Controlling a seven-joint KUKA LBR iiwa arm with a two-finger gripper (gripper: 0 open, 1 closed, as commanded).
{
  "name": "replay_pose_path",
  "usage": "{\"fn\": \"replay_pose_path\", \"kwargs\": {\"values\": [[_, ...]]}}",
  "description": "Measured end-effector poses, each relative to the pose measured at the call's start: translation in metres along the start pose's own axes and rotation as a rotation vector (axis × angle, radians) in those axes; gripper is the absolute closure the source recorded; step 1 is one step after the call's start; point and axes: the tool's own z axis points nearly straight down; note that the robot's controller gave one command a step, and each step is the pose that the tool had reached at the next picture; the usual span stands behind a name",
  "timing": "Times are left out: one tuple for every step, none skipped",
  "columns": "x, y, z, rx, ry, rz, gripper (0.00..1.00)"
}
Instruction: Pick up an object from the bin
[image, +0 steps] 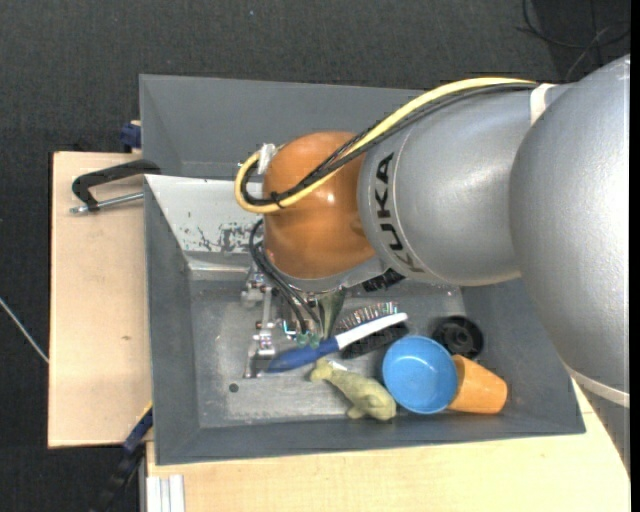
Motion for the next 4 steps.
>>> {"fn": "replay_pose_path", "kwargs": {"values": [[0.0100,-0.0619,0.0501,0.004,-0.001,-0.047,0.00],[0.0088,-0.0574,0.0469,-0.001,-0.007,-0.051,1.00],[0.0088,-0.0574,0.0469,-0.001,-0.007,-0.051,0.00],[0.0088,-0.0574,0.0469,-0.001,-0.007,-0.051,1.00]]}}
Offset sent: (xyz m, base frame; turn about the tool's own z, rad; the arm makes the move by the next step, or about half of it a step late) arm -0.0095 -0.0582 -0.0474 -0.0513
